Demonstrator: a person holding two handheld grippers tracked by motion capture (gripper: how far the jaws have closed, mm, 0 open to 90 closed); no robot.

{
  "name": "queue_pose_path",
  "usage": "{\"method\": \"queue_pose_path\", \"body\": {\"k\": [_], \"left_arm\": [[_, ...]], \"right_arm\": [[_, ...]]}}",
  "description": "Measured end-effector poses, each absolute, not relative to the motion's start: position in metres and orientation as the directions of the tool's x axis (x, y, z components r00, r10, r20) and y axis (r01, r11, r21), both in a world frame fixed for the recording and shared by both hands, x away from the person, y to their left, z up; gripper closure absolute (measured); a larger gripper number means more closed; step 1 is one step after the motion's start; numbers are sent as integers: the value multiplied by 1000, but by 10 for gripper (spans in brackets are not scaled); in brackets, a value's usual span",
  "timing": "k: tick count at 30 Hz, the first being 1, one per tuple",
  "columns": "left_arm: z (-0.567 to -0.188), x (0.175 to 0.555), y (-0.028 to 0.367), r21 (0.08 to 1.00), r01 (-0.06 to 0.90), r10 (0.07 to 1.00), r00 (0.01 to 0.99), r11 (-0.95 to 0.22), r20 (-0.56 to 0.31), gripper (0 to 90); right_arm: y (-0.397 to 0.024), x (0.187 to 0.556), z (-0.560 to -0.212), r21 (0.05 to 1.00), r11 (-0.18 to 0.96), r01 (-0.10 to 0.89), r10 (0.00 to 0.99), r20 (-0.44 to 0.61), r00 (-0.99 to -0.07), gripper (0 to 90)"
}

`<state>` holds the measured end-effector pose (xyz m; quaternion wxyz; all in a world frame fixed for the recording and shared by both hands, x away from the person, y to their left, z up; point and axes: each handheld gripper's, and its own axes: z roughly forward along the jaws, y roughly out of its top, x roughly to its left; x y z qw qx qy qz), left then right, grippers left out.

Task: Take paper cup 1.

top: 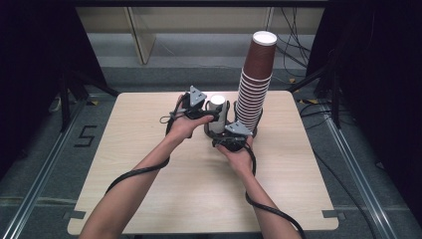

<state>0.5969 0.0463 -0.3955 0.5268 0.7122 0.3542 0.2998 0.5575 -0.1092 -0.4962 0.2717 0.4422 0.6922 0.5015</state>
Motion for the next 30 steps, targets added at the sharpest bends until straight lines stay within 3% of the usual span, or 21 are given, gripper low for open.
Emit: {"method": "queue_pose_path", "body": {"k": [4,5,11,17,19,21,30], "left_arm": [[-399,602,42,959,191,820,569,-208,65,133],[-399,603,42,959,191,822,566,-210,67,135],[-401,609,38,958,199,824,563,-206,60,142],[-404,613,38,958,211,832,554,-193,45,145],[-405,614,38,958,217,835,549,-186,38,146],[-405,614,38,957,215,833,552,-193,44,146],[-407,618,35,957,218,831,554,-192,40,148]], "right_arm": [[-106,563,-501,930,129,344,896,39,-443,233],[-105,567,-502,941,154,303,892,0,-452,233],[-101,572,-503,937,103,334,913,44,-405,242],[-98,577,-503,936,123,330,926,10,-376,251],[-94,577,-504,934,83,348,933,50,-357,251],[-95,580,-505,936,116,331,932,12,-362,251],[-89,584,-506,940,77,334,938,45,-343,252]]}}
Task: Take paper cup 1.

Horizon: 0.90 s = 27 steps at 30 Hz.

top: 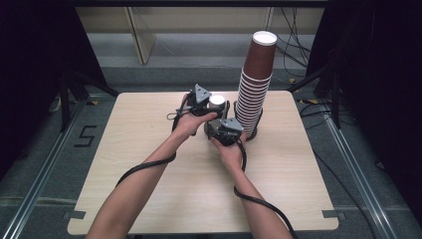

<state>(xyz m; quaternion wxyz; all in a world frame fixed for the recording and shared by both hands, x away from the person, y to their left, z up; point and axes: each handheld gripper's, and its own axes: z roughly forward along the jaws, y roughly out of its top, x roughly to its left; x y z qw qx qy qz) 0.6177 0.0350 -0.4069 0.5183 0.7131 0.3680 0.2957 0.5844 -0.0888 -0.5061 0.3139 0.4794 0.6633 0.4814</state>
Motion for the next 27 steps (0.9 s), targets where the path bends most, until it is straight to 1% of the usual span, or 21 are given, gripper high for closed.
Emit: {"method": "queue_pose_path", "body": {"k": [2,3,5,8,11,16,18,20,22,27], "left_arm": [[-407,619,35,956,223,831,554,-193,38,148],[-408,619,35,954,224,831,555,-197,42,149],[-408,620,34,954,228,832,553,-195,37,150],[-409,622,34,953,233,833,553,-196,36,151],[-411,623,34,951,241,833,552,-194,30,155],[-412,624,34,950,242,829,558,-197,29,166],[-412,624,33,949,247,830,557,-195,25,175],[-413,625,33,947,253,830,557,-195,22,183],[-414,626,33,947,261,831,556,-186,10,193],[-415,629,31,945,274,826,563,-180,-6,236]], "right_arm": [[-90,586,-506,940,114,322,937,7,-350,256],[-88,584,-506,936,87,340,943,32,-331,257],[-89,586,-506,939,110,327,942,7,-336,261],[-89,585,-505,931,130,341,942,-8,-336,270],[-89,585,-505,932,118,343,948,-2,-320,301],[-88,585,-505,931,114,348,948,3,-319,303],[-88,585,-505,929,109,353,948,10,-319,303],[-89,586,-506,933,137,331,946,-25,-323,303],[-88,586,-505,934,119,338,947,-5,-321,303],[-88,586,-505,933,130,335,948,-17,-319,304]]}}
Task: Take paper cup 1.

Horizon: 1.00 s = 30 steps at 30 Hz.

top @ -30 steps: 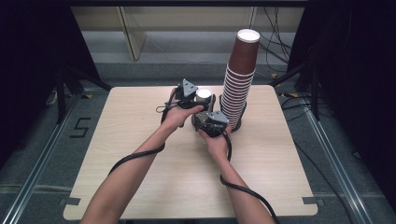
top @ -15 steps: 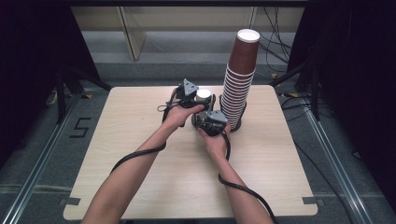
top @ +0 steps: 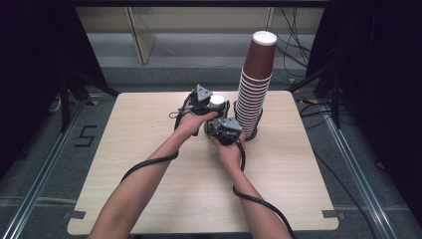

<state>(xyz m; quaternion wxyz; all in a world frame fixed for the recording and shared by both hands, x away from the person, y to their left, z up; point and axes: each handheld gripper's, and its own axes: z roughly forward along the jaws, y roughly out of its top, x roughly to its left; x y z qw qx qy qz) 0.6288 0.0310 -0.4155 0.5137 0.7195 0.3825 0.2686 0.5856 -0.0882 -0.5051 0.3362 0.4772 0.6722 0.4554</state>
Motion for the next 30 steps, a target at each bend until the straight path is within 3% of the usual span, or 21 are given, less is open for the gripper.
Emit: {"method": "queue_pose_path", "body": {"k": [8,30], "left_arm": [[-417,632,27,942,282,816,578,-184,-14,313],[-408,632,27,954,238,806,591,-183,7,334]], "right_arm": [[-89,586,-505,930,148,335,945,-34,-325,308],[-88,587,-505,929,143,341,947,-29,-318,311]]}}
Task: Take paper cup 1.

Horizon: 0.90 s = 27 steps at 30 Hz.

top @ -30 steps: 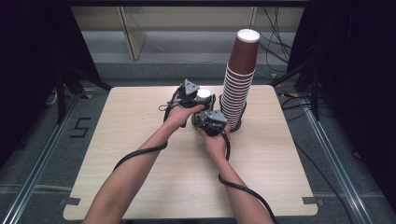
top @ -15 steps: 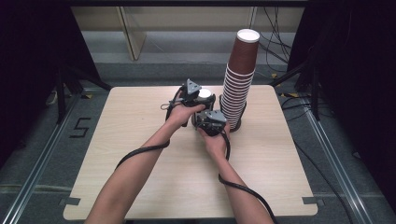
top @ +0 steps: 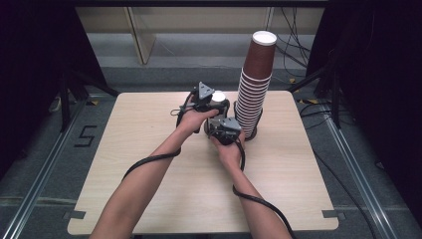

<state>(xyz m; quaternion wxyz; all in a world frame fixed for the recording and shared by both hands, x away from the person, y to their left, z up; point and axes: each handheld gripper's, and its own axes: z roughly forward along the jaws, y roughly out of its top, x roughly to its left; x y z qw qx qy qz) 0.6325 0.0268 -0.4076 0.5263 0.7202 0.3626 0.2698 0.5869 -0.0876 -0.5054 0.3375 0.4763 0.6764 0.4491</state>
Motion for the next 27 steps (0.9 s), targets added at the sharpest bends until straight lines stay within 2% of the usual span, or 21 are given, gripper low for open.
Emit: {"method": "queue_pose_path", "body": {"k": [17,26,27], "left_arm": [[-377,629,26,974,166,809,587,-152,26,335],[-363,625,25,979,144,808,589,-142,31,335],[-362,625,25,980,142,807,590,-138,28,335]], "right_arm": [[-88,587,-505,927,163,337,945,-49,-323,309],[-86,588,-506,926,169,339,943,-52,-328,266],[-87,587,-505,925,196,327,939,-81,-334,263]]}}
